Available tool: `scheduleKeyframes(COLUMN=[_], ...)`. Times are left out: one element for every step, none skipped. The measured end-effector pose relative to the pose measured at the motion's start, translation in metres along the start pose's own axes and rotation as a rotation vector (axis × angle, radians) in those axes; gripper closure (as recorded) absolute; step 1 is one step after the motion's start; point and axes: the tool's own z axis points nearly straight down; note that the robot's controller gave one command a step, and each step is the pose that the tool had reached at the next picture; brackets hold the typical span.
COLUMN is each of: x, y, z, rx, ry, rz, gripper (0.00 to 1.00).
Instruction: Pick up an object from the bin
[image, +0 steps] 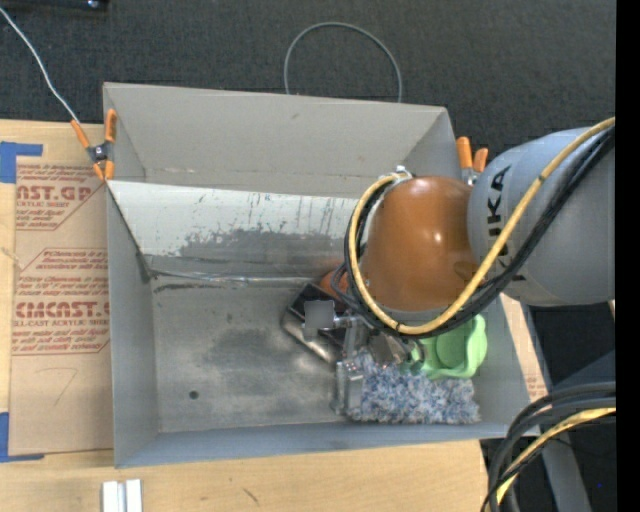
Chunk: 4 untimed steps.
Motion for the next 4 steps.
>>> scheduleKeyframes(x=[-0.024,-0.040,-0.031,-0.002], y=[0.067,0.109,0.035,0.005], z=[0.031,0.059,0.082,0.073], rx=[-0.003,-0.005,-0.005,-0.007], ry=[-0.001,-0.003,-0.002,0.000], rz=[-0.418,-0.757,-0.988,-0.914], gripper=[0.00,0.00,0.00,0.00])
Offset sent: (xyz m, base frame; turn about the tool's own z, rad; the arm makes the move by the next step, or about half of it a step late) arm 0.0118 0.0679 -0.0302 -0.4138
